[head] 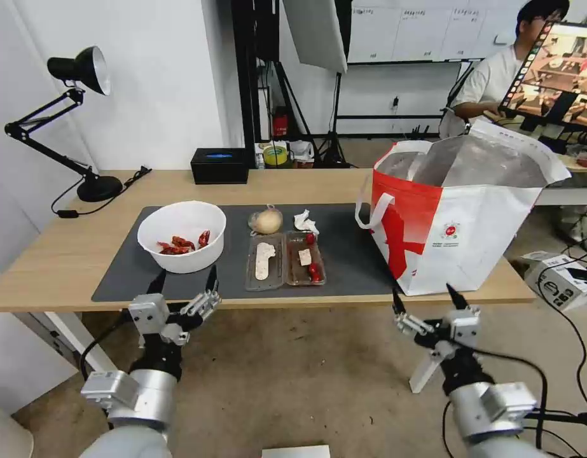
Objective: Pick up the trash from the table and place it into the takeout bag.
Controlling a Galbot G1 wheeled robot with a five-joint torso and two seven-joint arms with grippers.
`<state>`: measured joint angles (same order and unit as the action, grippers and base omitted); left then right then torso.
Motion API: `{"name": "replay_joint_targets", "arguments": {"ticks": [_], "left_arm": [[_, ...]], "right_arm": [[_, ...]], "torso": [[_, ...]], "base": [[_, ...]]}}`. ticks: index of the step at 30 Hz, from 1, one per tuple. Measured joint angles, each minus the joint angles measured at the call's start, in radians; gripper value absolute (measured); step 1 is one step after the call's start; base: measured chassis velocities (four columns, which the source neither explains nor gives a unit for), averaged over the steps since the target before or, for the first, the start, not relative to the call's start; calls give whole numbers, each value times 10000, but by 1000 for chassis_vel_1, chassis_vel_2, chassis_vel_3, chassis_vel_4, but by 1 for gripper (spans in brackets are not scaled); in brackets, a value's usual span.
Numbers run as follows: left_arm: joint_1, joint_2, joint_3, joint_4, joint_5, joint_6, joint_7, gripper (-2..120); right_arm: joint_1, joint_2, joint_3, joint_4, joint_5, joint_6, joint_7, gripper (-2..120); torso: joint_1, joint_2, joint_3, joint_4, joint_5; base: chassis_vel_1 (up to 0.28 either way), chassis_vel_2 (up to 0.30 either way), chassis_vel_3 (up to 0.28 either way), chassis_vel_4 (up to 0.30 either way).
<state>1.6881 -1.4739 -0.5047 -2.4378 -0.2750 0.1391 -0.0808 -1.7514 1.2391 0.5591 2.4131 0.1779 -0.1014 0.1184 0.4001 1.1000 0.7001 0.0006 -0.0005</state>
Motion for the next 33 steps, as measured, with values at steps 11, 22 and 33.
{"name": "replay_joint_targets", "arguments": {"ticks": [11, 22, 33], "left_arm": [[13, -6, 86, 137, 53, -52, 20, 100], [-66, -4, 265, 262, -233, 104, -118, 100], [-975, 97, 1493, 453, -4313, 685, -2146, 100]], "right_arm": [[6, -30, -1, -29, 123, -56, 52, 100], [56, -26, -11, -58, 116, -57, 40, 100], [62, -53, 10, -49, 110, -56, 39, 100]], "torso": [[-1, -1, 0, -7, 5], [-1, -1, -1, -6, 4], [0, -1, -1, -7, 5]], "base": [[0, 0, 0, 0], [0, 0, 0, 0], [0, 0, 0, 0]]}}
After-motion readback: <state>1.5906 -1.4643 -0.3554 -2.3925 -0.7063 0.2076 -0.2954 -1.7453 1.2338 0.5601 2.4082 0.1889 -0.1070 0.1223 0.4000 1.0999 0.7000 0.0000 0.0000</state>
